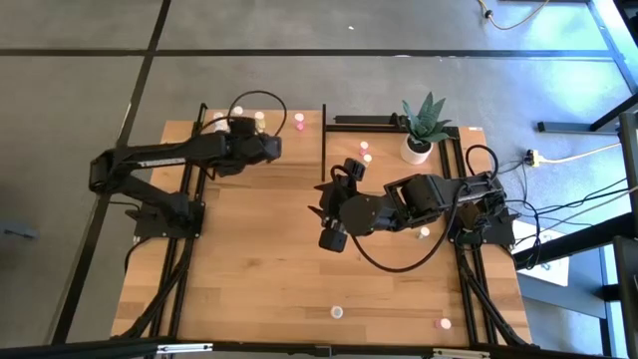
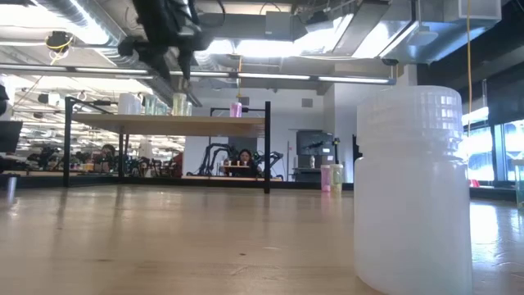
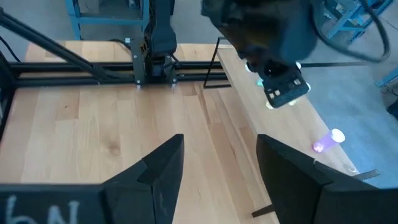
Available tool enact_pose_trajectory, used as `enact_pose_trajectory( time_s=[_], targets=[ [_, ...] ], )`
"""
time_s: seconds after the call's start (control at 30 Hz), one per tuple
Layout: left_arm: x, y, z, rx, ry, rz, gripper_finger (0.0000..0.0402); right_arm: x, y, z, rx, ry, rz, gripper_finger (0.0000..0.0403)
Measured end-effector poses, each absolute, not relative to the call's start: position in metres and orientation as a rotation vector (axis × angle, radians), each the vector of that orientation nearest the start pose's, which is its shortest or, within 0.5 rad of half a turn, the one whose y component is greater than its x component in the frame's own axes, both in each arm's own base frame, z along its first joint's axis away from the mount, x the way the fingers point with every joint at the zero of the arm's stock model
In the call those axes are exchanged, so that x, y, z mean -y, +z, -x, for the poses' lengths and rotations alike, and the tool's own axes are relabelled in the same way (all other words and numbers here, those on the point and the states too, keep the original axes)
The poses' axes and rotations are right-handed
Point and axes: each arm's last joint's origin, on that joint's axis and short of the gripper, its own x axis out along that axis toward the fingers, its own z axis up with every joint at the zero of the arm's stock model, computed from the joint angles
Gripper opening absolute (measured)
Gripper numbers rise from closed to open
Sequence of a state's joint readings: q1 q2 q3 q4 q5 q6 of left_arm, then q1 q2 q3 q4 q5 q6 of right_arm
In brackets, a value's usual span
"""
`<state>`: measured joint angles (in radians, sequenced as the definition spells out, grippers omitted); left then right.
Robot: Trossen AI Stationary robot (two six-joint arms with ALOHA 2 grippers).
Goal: Pick and place medicine bottles onto shelf by color
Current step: Put the top white pill bottle aligned with the other white pill bottle on the shelf
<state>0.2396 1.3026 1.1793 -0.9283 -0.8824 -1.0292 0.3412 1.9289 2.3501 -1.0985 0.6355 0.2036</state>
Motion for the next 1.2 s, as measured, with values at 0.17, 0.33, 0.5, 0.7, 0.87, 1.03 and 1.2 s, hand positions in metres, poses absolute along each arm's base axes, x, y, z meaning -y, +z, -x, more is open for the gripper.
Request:
enact_pose_trajectory(
  time_s=[0.17,0.33,0.5,0.7,0.87,1.03,1.2],
  targets=[
    [-0.055,0.331,-0.22,-0.461,1.263,0.333,0.0192,-0.112,0.45,-0.367,-0.551,-0.34,0.114,0.0202],
    [-0.028,0.344,-0.21,-0.506,1.084,0.203,0.0192,-0.112,0.45,-0.367,-0.549,-0.34,0.113,0.0202],
    [0.002,0.348,-0.207,-0.595,0.86,0.015,0.0192,-0.112,0.45,-0.367,-0.549,-0.339,0.114,0.0202],
    [0.036,0.343,-0.211,-0.718,0.47,-0.07,0.0192,-0.112,0.45,-0.367,-0.552,-0.333,0.114,0.0202],
    [0.063,0.344,-0.209,-0.716,0.238,-0.008,0.0192,-0.112,0.45,-0.367,-0.552,-0.331,0.113,0.0202],
    [0.09,0.346,-0.21,-0.668,0.104,0.012,0.0192,-0.112,0.45,-0.367,-0.552,-0.331,0.113,0.0202],
    [0.116,0.341,-0.208,-0.668,0.018,0.008,0.0192,-0.111,0.451,-0.368,-0.541,-0.327,0.124,0.0202]
  ],
)
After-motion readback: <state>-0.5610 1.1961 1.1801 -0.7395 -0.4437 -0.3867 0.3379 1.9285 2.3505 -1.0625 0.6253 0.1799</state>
